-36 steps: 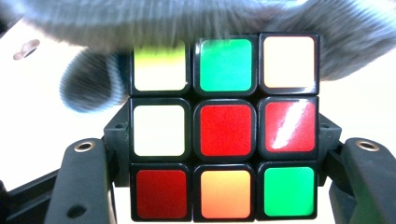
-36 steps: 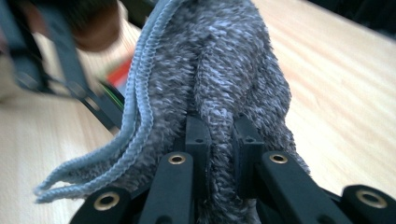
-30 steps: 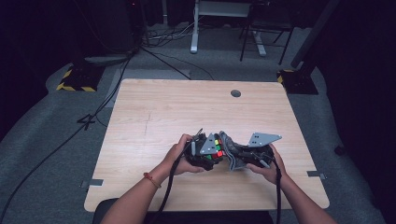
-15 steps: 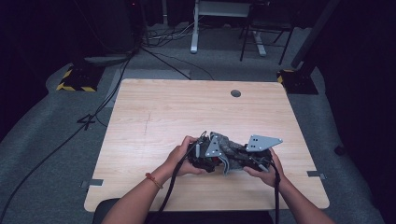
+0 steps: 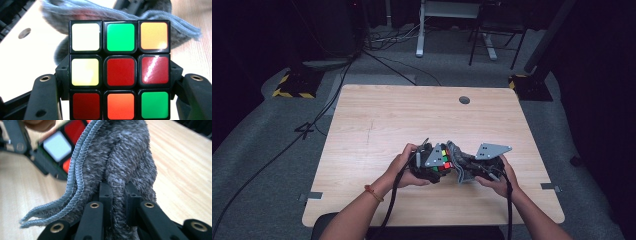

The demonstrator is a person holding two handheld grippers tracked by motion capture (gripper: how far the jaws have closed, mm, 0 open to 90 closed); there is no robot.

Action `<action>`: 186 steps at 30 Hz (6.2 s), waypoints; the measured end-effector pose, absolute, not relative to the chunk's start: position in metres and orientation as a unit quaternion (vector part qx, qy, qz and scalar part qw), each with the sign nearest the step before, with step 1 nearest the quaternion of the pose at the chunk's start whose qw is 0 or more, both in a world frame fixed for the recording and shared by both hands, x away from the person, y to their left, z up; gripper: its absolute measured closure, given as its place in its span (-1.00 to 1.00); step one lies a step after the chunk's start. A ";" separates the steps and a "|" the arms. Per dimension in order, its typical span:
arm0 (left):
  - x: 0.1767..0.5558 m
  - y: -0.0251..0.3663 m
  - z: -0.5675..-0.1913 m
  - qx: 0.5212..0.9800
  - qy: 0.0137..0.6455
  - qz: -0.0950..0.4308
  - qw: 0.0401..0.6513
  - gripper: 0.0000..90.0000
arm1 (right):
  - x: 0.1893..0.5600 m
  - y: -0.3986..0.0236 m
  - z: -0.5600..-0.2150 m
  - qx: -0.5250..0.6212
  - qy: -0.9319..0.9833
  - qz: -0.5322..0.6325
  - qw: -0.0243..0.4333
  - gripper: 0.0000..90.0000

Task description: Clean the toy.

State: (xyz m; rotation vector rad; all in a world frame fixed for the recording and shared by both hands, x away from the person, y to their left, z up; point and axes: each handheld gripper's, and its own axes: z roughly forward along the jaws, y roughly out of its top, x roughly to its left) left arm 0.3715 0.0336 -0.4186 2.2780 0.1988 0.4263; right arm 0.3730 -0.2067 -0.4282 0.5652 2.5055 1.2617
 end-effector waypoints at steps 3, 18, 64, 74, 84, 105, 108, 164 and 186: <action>0.374 0.038 -0.418 0.899 0.082 0.162 0.399 -0.25 | 0.370 -0.206 -0.425 0.197 0.862 0.452 0.118 0.78; 0.374 0.018 -0.434 0.915 0.073 0.151 0.366 -0.25 | 0.365 -0.197 -0.415 0.195 0.837 0.486 0.158 0.77; 0.374 0.037 -0.417 0.885 0.065 0.163 0.431 -0.26 | 0.374 -0.201 -0.440 0.197 0.852 0.473 0.107 0.77; 0.372 0.032 -0.423 0.899 0.059 0.150 0.407 -0.26 | 0.364 -0.203 -0.422 0.177 0.839 0.501 0.117 0.77; 0.363 0.035 -0.413 0.883 0.052 0.161 0.438 -0.26 | 0.370 -0.202 -0.430 0.196 0.845 0.482 0.120 0.77; 0.362 0.027 -0.420 0.893 0.053 0.148 0.422 -0.26 | 0.358 -0.207 -0.413 0.183 0.835 0.502 0.129 0.76; 0.361 0.029 -0.416 0.886 0.051 0.142 0.438 -0.26 | 0.364 -0.207 -0.420 0.189 0.846 0.483 0.125 0.76; 0.371 0.038 -0.415 0.888 0.062 0.153 0.429 -0.26 | 0.375 -0.207 -0.435 0.189 0.858 0.464 0.112 0.75; 0.371 0.012 -0.432 0.910 0.061 0.178 0.369 -0.26 | 0.361 -0.198 -0.414 0.161 0.837 0.514 0.098 0.75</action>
